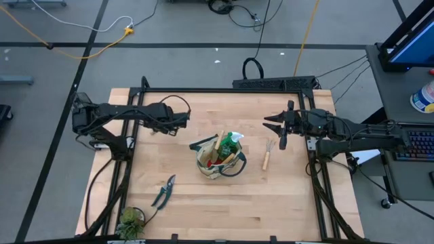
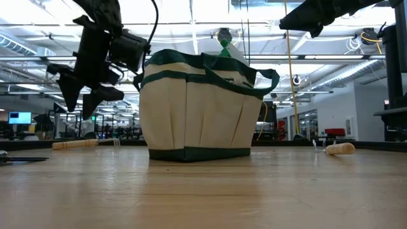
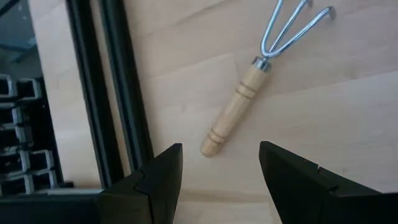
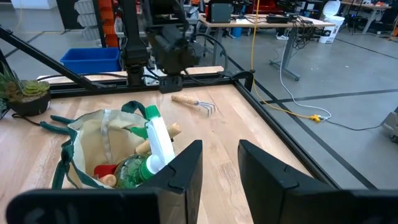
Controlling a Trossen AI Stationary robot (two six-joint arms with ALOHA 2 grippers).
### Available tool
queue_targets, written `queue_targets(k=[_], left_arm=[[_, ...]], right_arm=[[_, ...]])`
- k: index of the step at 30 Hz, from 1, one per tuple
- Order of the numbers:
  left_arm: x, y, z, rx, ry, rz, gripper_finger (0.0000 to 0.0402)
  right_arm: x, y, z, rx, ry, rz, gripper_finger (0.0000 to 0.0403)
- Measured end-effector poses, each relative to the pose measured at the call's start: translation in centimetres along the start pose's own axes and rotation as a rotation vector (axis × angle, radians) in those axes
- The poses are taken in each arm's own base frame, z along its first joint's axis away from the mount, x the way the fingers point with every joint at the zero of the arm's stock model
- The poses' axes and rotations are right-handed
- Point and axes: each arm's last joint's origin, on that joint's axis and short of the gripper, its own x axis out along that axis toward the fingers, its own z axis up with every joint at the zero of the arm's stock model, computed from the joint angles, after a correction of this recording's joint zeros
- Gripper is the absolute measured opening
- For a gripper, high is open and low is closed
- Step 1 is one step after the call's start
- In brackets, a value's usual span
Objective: Pick & Place Garden tools in Gardening bag
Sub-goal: Put the top hand rake into the gardening bag
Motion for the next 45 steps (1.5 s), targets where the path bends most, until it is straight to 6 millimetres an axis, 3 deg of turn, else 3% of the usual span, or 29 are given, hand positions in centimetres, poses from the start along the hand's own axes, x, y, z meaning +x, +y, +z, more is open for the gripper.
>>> queue_targets(k=[15,21,32,45], left_arm=[[1.6,1.8,3.0,0.211,0.072,-0.031,0.0218],[2.5,1.5,3.8,0.284,0.080,-0.161,0.0218],[5.9,2.2,2.6,0.268,0.185,-0.169,0.0218],[8.6,1.7,1.2,0.270,0.171,-0.258,0.0218]], right_arm=[[0.0,0.0,0.0,0.000,0.000,0.000,0.0096],[0.0,0.0,0.0,0.000,0.000,0.000,0.0096],[0.0,0.0,0.0,0.000,0.001,0.000,0.0096],[0.0,0.0,0.0,0.008,0.000,0.000,0.0096]])
